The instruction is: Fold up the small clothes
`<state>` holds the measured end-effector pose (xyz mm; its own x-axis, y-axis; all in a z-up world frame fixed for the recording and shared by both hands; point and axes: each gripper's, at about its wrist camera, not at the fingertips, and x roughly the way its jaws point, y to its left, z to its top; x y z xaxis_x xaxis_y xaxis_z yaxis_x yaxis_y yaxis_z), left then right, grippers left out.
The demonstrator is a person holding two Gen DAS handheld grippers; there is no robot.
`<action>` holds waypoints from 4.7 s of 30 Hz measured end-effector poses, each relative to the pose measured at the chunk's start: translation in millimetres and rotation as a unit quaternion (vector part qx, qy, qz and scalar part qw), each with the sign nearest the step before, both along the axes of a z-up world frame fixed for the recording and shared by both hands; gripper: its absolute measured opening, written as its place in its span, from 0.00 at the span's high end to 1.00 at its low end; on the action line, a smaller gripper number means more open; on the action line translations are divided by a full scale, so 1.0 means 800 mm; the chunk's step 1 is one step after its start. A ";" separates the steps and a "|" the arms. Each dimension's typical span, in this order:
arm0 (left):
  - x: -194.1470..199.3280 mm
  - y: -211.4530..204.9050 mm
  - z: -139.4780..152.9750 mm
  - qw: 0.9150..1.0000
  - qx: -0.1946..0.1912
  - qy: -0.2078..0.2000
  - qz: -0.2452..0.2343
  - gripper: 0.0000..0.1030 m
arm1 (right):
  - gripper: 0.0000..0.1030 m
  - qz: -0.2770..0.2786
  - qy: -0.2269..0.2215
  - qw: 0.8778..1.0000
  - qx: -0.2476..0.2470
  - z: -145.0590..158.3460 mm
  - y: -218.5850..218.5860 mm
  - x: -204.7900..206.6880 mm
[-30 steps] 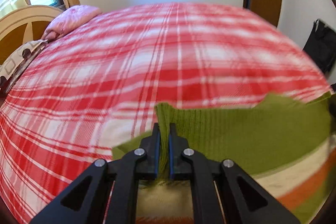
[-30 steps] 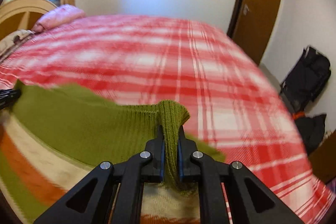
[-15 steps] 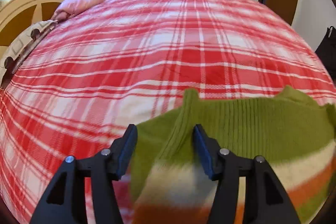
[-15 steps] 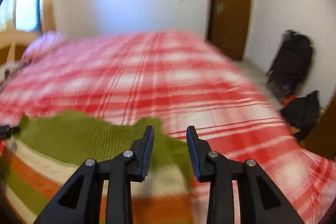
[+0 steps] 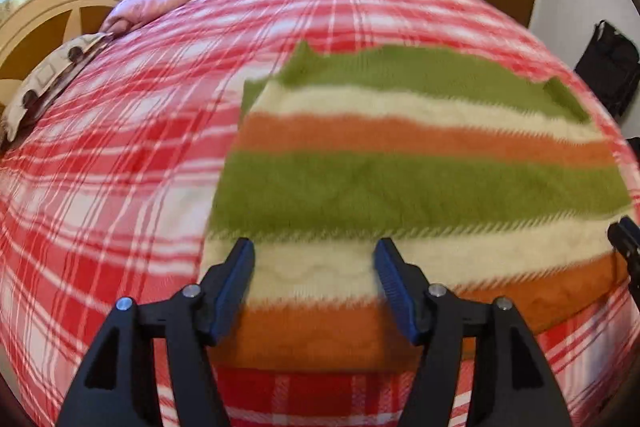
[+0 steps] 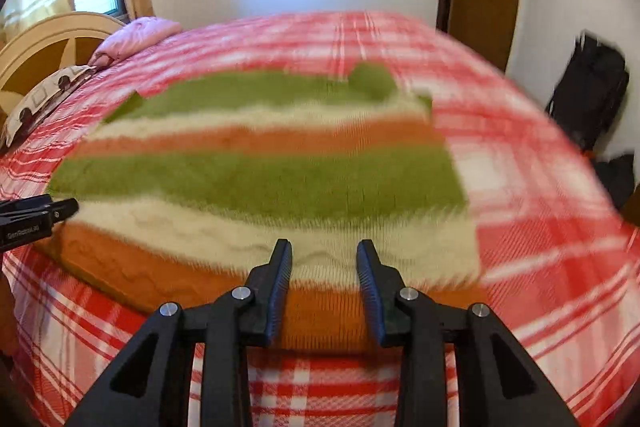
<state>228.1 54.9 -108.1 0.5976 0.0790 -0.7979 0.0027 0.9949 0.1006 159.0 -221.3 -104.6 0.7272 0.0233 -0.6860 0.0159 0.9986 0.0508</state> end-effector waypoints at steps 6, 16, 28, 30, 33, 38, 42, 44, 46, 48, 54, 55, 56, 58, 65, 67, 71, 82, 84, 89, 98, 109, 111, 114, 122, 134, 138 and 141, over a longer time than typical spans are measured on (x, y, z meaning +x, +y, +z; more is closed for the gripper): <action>-0.004 -0.007 -0.007 0.999 0.028 -0.027 0.018 0.22 | 0.62 -0.001 -0.010 1.000 -0.029 -0.003 0.012 -0.012; -0.009 0.004 -0.015 0.996 0.043 -0.049 0.054 0.00 | 0.60 -0.020 -0.044 0.999 0.019 0.062 -0.011 0.013; 0.000 0.029 -0.026 0.997 -0.037 -0.024 0.064 0.00 | 0.61 -0.067 0.056 0.996 -0.027 0.022 -0.046 0.206; -0.001 0.030 -0.025 0.997 -0.040 -0.024 0.063 0.00 | 0.60 -0.064 0.040 0.997 -0.026 0.011 -0.049 0.203; 0.000 0.027 -0.025 0.997 -0.033 -0.026 0.062 0.00 | 0.57 -0.063 0.041 0.997 -0.035 0.011 -0.048 0.204; 0.001 0.030 -0.026 0.997 -0.042 -0.026 0.060 0.00 | 0.56 -0.066 0.036 0.997 -0.030 0.014 -0.050 0.201; 0.000 0.030 -0.026 0.997 -0.040 -0.029 0.059 0.00 | 0.56 -0.100 -0.042 0.994 -0.030 0.051 -0.045 0.155; 0.000 0.030 -0.026 0.997 -0.041 -0.029 0.060 0.00 | 0.56 -0.073 -0.047 0.996 -0.010 0.063 -0.031 0.123; 0.000 0.029 -0.026 0.997 -0.041 -0.029 0.060 0.00 | 0.56 -0.052 -0.035 0.998 -0.007 0.059 -0.014 0.101; -0.001 0.029 -0.026 0.997 -0.040 -0.029 0.062 0.00 | 0.56 -0.027 -0.014 0.999 0.012 0.043 0.004 0.083; -0.007 0.049 -0.016 0.995 -0.081 -0.019 0.055 0.00 | 0.47 -0.005 -0.005 1.000 0.012 0.010 0.030 0.061; -0.012 0.060 -0.011 0.993 -0.101 -0.023 0.056 0.00 | 0.45 0.000 -0.001 1.000 0.020 0.008 0.029 0.063; -0.014 0.068 -0.007 0.992 -0.113 -0.029 0.058 0.00 | 0.45 0.001 0.001 1.000 0.022 0.006 0.029 0.063; -0.016 0.093 0.011 0.986 -0.142 -0.058 0.071 0.00 | 0.44 0.002 -0.003 1.000 0.025 0.006 0.029 0.062; 0.056 0.116 0.026 0.975 -0.209 -0.038 0.070 0.00 | 0.42 0.008 -0.014 0.999 0.050 0.004 0.022 0.057; 0.079 0.097 0.013 0.982 -0.180 -0.007 0.061 0.01 | 0.42 0.010 -0.016 0.998 0.060 0.004 0.019 0.057; 0.096 0.068 -0.013 0.987 -0.150 0.012 0.049 0.01 | 0.42 0.011 -0.018 0.998 0.065 0.004 0.020 0.056; 0.078 0.085 -0.006 0.981 -0.193 -0.001 0.031 0.46 | 0.42 0.011 -0.019 0.998 0.062 0.004 0.019 0.056; 0.080 0.092 -0.006 0.975 -0.217 0.002 0.041 0.57 | 0.42 0.011 -0.020 0.998 0.064 0.003 0.019 0.056; 0.080 0.094 0.000 0.969 -0.240 0.013 0.057 0.81 | 0.42 0.011 -0.021 0.997 0.067 0.004 0.019 0.055; 0.073 0.061 0.018 0.985 -0.160 -0.012 0.063 0.85 | 0.42 0.011 -0.021 0.997 0.067 0.004 0.018 0.055; 0.074 0.056 0.013 0.990 -0.123 -0.016 0.067 0.85 | 0.64 0.025 -0.047 0.998 0.039 0.039 0.066 0.056; 0.073 0.055 0.012 0.990 -0.119 -0.019 0.071 0.85 | 0.65 0.050 -0.033 0.997 0.049 0.039 0.093 0.072; 0.073 0.052 0.013 0.991 -0.110 -0.021 0.072 0.85 | 0.65 0.067 -0.009 0.996 0.058 0.028 0.130 0.098; 0.073 0.045 0.011 0.994 -0.091 -0.026 0.063 0.85 | 0.64 0.064 0.002 0.996 0.057 0.002 0.161 0.113; 0.090 0.059 0.018 0.986 -0.151 -0.020 0.067 0.88 | 0.64 0.062 0.000 0.997 0.053 0.002 0.166 0.111; 0.074 0.051 0.044 0.983 -0.168 -0.039 0.059 0.88 | 0.63 0.071 0.006 0.994 0.088 0.004 0.154 0.113; 0.065 0.028 0.078 0.983 -0.172 -0.056 0.039 0.88 | 0.63 0.071 0.008 0.986 0.150 0.012 0.123 0.109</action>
